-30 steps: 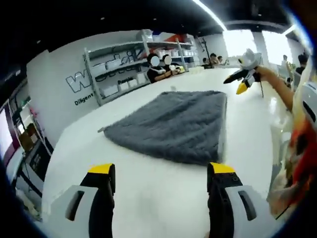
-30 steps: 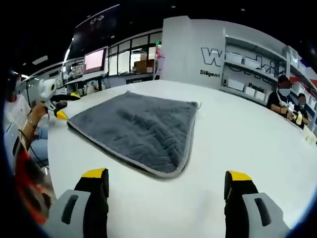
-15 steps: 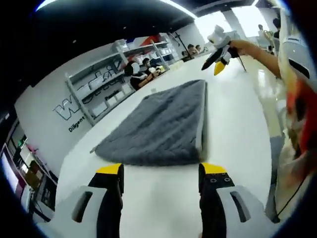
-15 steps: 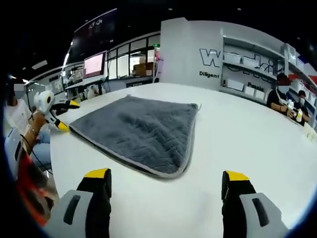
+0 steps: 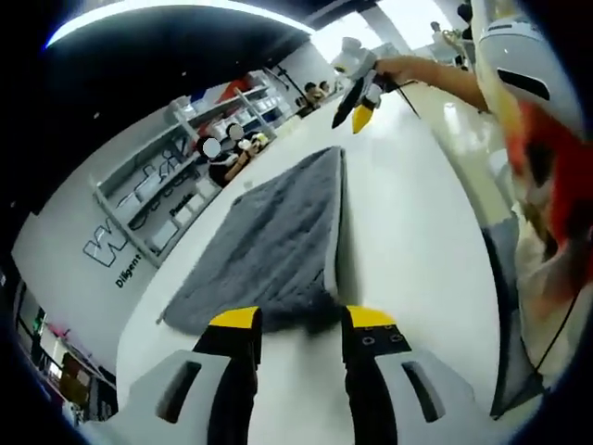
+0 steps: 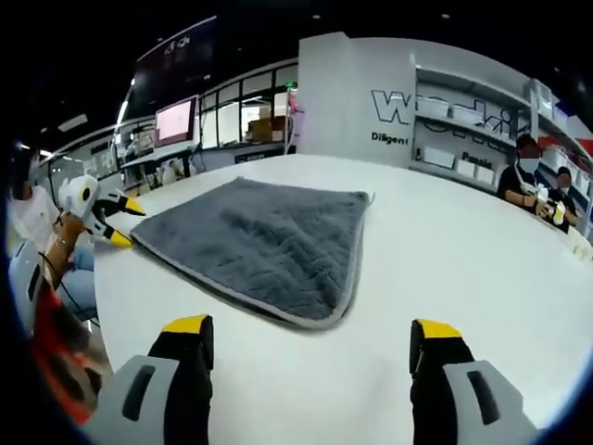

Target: Fold the towel on the table until its edges align and the towel forms a compact rectangular stack.

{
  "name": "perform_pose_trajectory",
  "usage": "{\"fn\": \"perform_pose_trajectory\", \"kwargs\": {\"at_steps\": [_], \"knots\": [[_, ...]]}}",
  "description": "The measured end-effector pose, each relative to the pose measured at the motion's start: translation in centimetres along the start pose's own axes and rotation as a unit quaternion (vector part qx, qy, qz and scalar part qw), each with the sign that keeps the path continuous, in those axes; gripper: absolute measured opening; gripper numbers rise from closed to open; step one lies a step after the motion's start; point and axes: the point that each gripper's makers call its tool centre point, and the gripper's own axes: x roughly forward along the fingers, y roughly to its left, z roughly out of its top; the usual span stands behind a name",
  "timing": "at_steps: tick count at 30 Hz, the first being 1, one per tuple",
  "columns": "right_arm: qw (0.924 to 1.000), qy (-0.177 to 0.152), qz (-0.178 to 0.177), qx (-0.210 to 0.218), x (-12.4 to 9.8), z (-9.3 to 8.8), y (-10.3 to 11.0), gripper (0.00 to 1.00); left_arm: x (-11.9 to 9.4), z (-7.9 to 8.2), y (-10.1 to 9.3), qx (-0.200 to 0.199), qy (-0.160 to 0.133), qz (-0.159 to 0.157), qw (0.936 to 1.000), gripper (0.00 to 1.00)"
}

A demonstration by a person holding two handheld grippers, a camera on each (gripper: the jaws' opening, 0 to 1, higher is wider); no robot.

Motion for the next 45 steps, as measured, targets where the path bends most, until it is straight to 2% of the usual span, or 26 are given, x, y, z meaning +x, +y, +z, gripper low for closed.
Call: {"fn": "perform_pose_trajectory", "kwargs": {"at_steps": [4,9,19,21,23,27,31,33,35,38,40,43,45], "knots": [[1.0,0.0,0.0,0.001,-0.1,-0.1,-0.1,0.87,0.3,0.3,-0.4,0.005,-0.008,-0.01,0.9999,0.29],[1.0,-0.002,0.001,-0.001,-0.2,-0.1,0.0,0.84,0.7,0.7,-1.5,0.024,-0.013,-0.033,0.9991,0.18],[0.9999,-0.005,0.006,-0.012,-0.4,0.2,0.3,0.77,0.9,0.2,-1.7,-0.017,-0.014,-0.057,0.9981,0.1],[0.9998,-0.007,0.007,-0.016,-0.4,0.3,0.4,0.73,0.8,0.6,-1.8,-0.051,-0.026,-0.067,0.9961,0.09],[0.9994,-0.011,0.012,-0.029,-0.5,0.4,0.6,0.67,0.5,1.1,-1.5,-0.083,-0.051,-0.075,0.9924,0.09],[0.9975,-0.02,0.022,-0.064,-0.7,0.8,1.1,0.55,0.0,1.2,-0.6,-0.134,-0.075,-0.072,0.9855,0.08],[0.9952,-0.015,0.035,-0.09,-0.6,0.7,1.8,0.4,-0.5,1.3,0.1,-0.193,-0.094,-0.075,0.9738,0.07],[0.9935,-0.012,0.042,-0.105,-0.4,0.6,2.2,0.38,-0.8,1.1,0.7,-0.213,-0.097,-0.072,0.9696,0.07],[0.9921,-0.006,0.047,-0.117,-0.3,0.5,2.5,0.38,-1.0,0.8,1.0,-0.217,-0.095,-0.069,0.9689,0.07],[0.9845,0.012,0.044,-0.17,-0.1,0.3,2.6,0.36,-1.4,0.4,1.5,-0.244,-0.093,-0.065,0.9631,0.07],[0.9763,0.029,0.039,-0.211,0.1,0.0,2.4,0.34,-1.6,0.2,1.7,-0.255,-0.097,-0.065,0.9598,0.07],[0.9603,0.054,0.03,-0.272,0.3,-0.2,1.8,0.3,-1.6,0.1,1.7,-0.259,-0.098,-0.064,0.9587,0.07],[0.9445,0.065,0.027,-0.321,0.6,-0.2,1.5,0.28,-1.7,0.0,1.7,-0.258,-0.097,-0.062,0.9591,0.07]]}}
